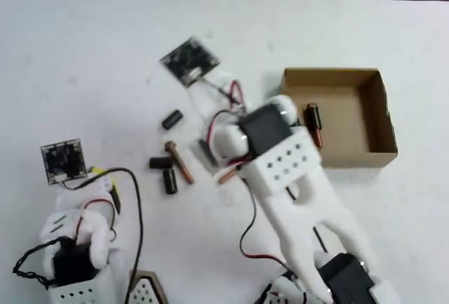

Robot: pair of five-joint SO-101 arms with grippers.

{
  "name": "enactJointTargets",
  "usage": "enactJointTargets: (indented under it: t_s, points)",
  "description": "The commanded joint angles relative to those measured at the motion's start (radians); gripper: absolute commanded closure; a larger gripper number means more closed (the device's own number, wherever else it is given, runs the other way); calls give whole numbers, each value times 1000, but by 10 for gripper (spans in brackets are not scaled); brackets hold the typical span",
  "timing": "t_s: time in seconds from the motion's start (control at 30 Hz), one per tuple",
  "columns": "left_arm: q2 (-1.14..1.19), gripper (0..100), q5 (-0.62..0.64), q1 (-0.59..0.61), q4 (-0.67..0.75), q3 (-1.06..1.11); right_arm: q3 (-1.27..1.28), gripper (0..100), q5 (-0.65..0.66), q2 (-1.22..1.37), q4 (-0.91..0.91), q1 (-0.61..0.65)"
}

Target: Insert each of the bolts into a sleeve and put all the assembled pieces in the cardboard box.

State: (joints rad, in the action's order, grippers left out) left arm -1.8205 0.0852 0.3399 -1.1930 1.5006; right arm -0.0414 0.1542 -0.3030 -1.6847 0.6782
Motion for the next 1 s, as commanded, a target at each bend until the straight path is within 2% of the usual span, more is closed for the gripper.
enactJointTargets:
  t_s: [0.0,0.3,0.43,0.7,0.87,0.97]
  points:
    - [-7,977,-9,58,-3,-51,101,861,-29,-27,81,51]
    - [-7,977,-9,174,-5,-51,319,861,-31,-24,294,150]
    - [-7,977,-9,211,-5,-51,391,861,-132,-22,392,160]
    - [-7,977,-9,259,-2,-51,394,861,-147,-13,409,162]
    - [-7,977,-9,259,-3,-49,293,861,-150,130,401,163]
    - [-7,977,-9,259,-3,-44,232,861,-216,213,401,163]
